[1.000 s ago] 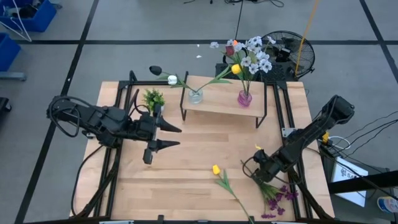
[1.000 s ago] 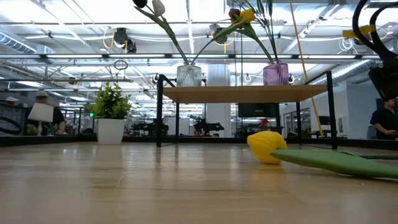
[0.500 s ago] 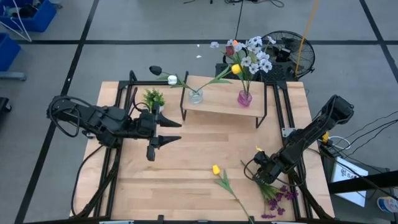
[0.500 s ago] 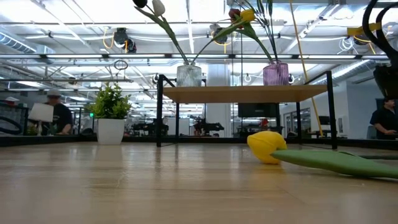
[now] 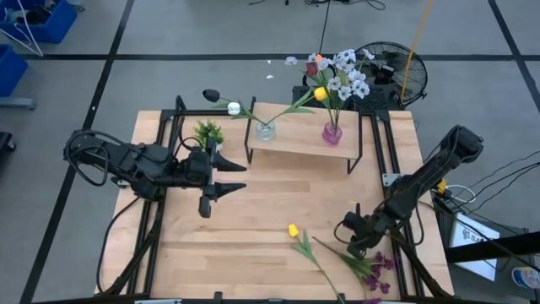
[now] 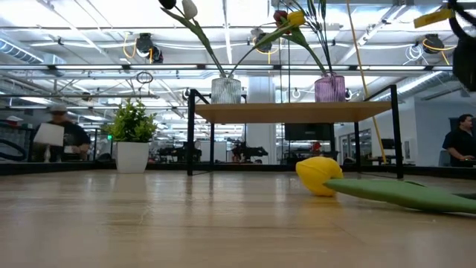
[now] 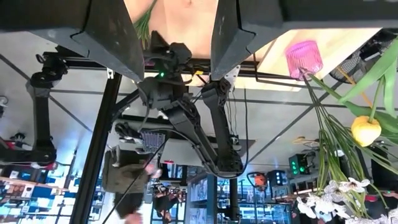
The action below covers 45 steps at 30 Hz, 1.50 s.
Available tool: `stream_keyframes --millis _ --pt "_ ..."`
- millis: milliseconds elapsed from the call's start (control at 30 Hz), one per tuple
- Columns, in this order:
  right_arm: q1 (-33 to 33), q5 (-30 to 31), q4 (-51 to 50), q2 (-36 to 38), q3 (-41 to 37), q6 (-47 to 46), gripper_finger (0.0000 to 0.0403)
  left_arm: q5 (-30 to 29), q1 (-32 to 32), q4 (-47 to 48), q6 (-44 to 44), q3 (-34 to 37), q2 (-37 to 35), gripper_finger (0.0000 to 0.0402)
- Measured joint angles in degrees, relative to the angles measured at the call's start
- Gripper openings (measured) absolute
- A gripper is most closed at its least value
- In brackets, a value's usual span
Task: Pick and place flowers into a vace then onto a shelf
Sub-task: Put the purple flower into the transparent vase
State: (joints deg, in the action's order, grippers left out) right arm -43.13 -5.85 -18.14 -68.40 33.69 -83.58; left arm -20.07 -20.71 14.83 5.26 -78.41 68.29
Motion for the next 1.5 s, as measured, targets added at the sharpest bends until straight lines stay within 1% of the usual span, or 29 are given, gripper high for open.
stream_keyframes --millis 167,300,400,500,567,667,733,833,933,967,1067,1133,1200,1300,1433,1500 --pt "-0.48 -7.56 1.26 1.34 0.02 0.93 0.0076 0.01 0.0 -0.04 1.28 0.0 0.0 0.0191" --pt "-2.31 -7.71 2.76 -1.04 0.02 1.6 0.012 0.02 0.0 0.0 3.38 0.0 0.0 0.0191" --pt "-3.87 -7.66 5.36 -3.79 0.02 0.06 0.0145 0.46 -0.02 0.0 4.15 0.0 0.0 0.0191" --pt "-5.68 -7.67 6.5 -6.98 0.07 -0.6 0.0159 0.45 -0.02 0.01 4.09 0.0 0.0 0.0191" --pt "-6.61 -7.71 6.33 -9.14 0.07 -0.61 0.0161 0.44 -0.02 0.02 4.07 0.0 0.0 0.0191" --pt "-7.54 -7.76 7.22 -11.61 0.17 -3.38 0.0152 0.44 0.01 0.02 3.98 0.0 0.0 0.0191" --pt "-7.61 -8.0 8.4 -12.46 0.22 -5.8 0.0134 0.44 0.01 0.02 3.57 0.0 0.0 0.0191" --pt "-7.54 -8.05 10.05 -12.55 0.07 -5.19 0.0087 0.44 0.01 0.02 3.49 0.0 0.0 0.0191" --pt "-6.7 -9.38 13.07 -11.1 0.07 -4.6 0.0023 0.51 0.0 0.17 3.05 0.0 0.0 0.0191" --pt "-6.24 -9.97 14.3 -10.3 0.07 -4.61 0.0013 0.76 0.01 0.55 2.23 0.0 0.0 0.0191" --pt "-3.57 -10.77 18.83 -6.86 0.04 -6.97 0.001 2.51 0.24 3.13 -0.12 0.0 1.07 0.0191" --pt "-1.04 -9.22 23.59 -3.64 0.04 -7.21 0.0005 3.71 0.28 6.15 -1.05 0.08 2.39 0.0191" --pt "1.67 -7.33 27.7 -0.42 0.04 -6.35 0.0004 4.05 0.4 6.54 -0.67 0.09 4.25 0.0191" --pt "6.39 -6.18 34.15 3.83 0.04 -5.65 0.0003 4.92 0.32 5.78 -1.69 0.09 7.46 0.0191" --pt "12.95 -6.1 42.32 6.98 0.07 -5.68 0.0002 5.62 0.33 2.32 -6.95 0.09 11.71 0.0191" --pt "15.98 -6.12 45.66 7.25 0.07 -5.97 0.0002 5.96 0.18 0.2 -11.41 0.09 13.71 0.0191"
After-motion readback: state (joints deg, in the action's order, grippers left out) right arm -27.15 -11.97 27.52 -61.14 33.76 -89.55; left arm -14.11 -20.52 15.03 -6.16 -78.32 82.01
